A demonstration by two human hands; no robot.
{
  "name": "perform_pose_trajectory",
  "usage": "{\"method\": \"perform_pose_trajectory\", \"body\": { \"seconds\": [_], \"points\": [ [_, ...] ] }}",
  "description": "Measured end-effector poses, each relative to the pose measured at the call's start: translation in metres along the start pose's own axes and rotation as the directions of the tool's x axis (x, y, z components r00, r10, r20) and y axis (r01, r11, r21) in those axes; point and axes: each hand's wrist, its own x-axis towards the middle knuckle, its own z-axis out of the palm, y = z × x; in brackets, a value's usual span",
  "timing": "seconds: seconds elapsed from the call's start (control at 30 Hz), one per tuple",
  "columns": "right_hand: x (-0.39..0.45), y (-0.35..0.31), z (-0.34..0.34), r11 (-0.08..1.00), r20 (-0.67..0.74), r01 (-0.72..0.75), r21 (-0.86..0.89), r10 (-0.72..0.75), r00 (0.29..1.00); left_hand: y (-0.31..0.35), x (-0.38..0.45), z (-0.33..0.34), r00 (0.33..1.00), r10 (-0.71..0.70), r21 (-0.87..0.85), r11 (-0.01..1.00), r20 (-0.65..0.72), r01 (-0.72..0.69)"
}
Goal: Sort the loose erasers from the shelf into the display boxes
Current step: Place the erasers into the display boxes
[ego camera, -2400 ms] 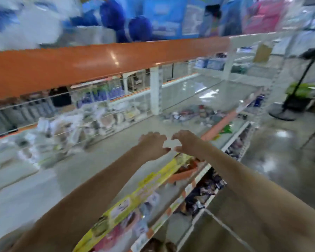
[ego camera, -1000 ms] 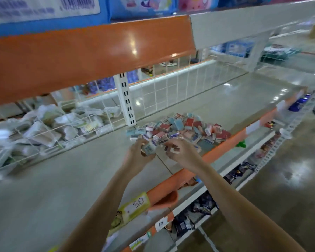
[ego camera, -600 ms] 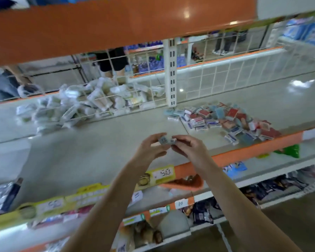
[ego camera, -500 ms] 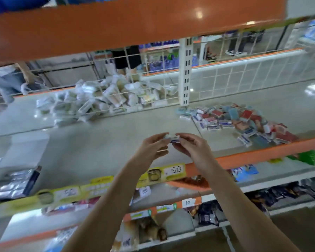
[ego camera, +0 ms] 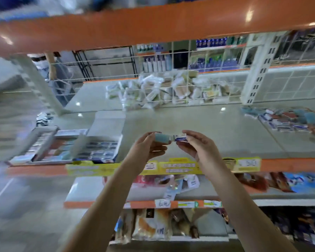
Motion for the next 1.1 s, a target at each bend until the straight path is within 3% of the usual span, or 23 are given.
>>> {"method": "perform_pose_trajectory", "body": {
  "seconds": [0.3, 0.5, 0.67, 0.8, 0.97, 1.1],
  "points": [
    [-0.012, 0.067, 0.13, 0.999, 0.061, -0.035, 0.002, 0.035, 0.998, 0.037, -0.038, -0.134, 0.997, 0.07, 0.085, 0.994, -0.02, -0.068],
    [0.002, 0.08, 0.171, 0.966, 0.141, -0.017, -0.258, 0.054, 0.989, 0.055, -0.033, -0.195, 0.997, 0.071, 0.165, 0.984, -0.017, -0.067],
    [0.031, 0.078, 0.192, 0.838, 0.176, 0.14, -0.528, -0.053, 0.983, 0.076, -0.018, -0.232, 0.998, 0.059, 0.252, 0.966, 0.021, -0.063],
    [0.056, 0.081, 0.206, 0.605, 0.266, 0.26, -0.753, -0.081, 0.961, 0.093, 0.004, -0.25, 0.998, 0.055, 0.397, 0.916, 0.027, -0.061],
    [0.071, 0.096, 0.222, 0.421, 0.39, 0.35, -0.837, 0.011, 0.921, 0.107, 0.029, -0.266, 0.996, 0.066, 0.614, 0.784, 0.056, -0.086],
    [0.075, 0.111, 0.231, 0.36, 0.443, 0.381, -0.852, 0.105, 0.891, 0.114, 0.038, -0.274, 0.996, 0.048, 0.693, 0.716, 0.072, -0.085]
  ]
}}
